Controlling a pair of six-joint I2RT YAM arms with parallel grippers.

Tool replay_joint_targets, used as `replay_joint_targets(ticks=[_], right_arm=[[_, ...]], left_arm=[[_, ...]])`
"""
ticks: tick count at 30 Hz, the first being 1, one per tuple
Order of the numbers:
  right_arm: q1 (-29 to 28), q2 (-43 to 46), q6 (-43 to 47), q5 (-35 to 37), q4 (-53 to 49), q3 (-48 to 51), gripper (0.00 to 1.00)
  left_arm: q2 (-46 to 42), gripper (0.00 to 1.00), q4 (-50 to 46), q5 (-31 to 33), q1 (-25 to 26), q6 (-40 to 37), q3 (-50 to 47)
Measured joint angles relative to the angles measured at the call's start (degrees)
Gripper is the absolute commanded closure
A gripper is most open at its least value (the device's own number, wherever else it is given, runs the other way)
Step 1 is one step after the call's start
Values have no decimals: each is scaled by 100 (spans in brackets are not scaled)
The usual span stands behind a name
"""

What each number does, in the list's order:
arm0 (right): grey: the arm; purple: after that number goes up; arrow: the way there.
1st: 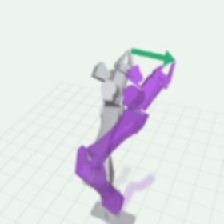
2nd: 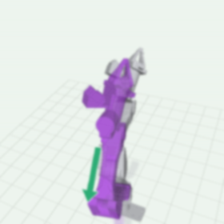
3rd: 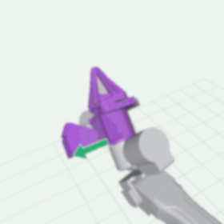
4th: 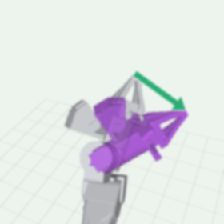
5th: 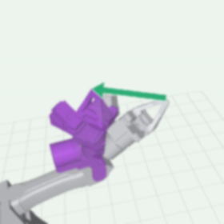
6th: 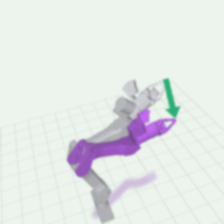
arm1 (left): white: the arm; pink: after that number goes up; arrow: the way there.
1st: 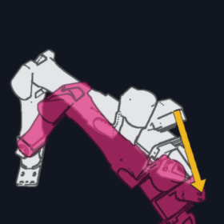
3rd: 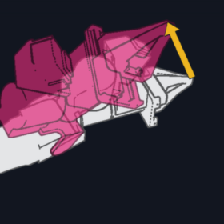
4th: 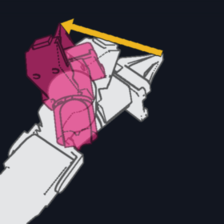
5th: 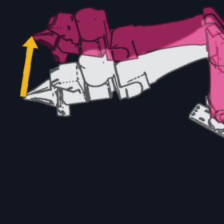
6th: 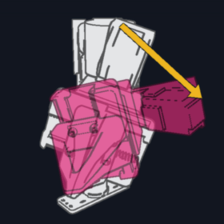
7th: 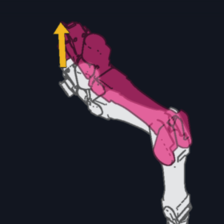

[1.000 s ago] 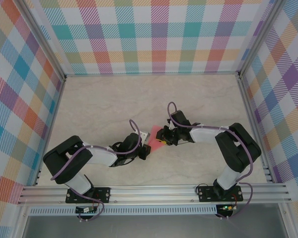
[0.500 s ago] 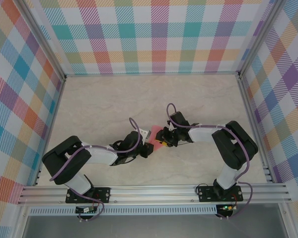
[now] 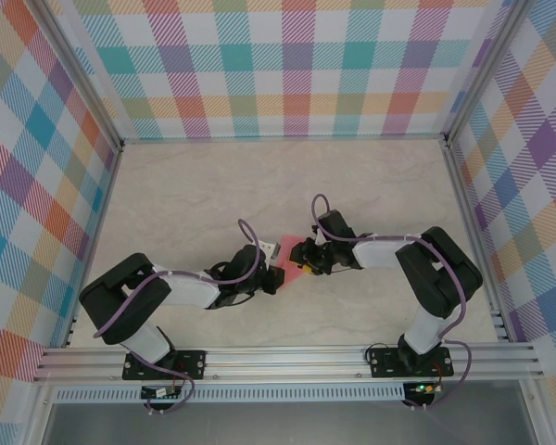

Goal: Fold a paper plane with a square sheet of paper (pick it up from the middle)
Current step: Fourth fold the wing at the center of the table.

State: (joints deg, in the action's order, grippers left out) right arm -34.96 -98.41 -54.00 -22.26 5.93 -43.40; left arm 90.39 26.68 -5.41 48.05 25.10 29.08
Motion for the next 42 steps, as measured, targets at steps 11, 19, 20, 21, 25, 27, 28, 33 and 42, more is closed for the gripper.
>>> replay_joint_targets(ticks=[11, 19, 20, 21, 25, 27, 28, 33, 42], right_arm=[[7, 111, 160, -87, 568, 321, 55], [4, 107, 245, -81, 431, 229, 49], [4, 98, 247, -72, 372, 192, 48], [4, 87, 249, -61, 319, 155, 48], [4, 28, 245, -57, 90, 9, 48], [4, -9, 247, -57, -35, -72, 48], [4, -26, 247, -55, -94, -114, 48], [-2, -116, 269, -48, -330, -280, 48], [-74, -229, 391, 96, -745, -573, 48]], left_arm=[[2, 97, 323, -262, -166, 625, -179], [63, 98, 675, -271, -216, 1152, -352], [85, 97, 691, -273, -221, 1191, -358], [107, 97, 717, -275, -225, 1239, -367], [146, 93, 802, -334, -240, 1344, -382], [153, 93, 807, -363, -247, 1394, -382], [153, 92, 807, -369, -247, 1408, -382], [155, 92, 804, -380, -251, 1456, -382], [76, 70, 664, -461, -297, 1646, -382]])
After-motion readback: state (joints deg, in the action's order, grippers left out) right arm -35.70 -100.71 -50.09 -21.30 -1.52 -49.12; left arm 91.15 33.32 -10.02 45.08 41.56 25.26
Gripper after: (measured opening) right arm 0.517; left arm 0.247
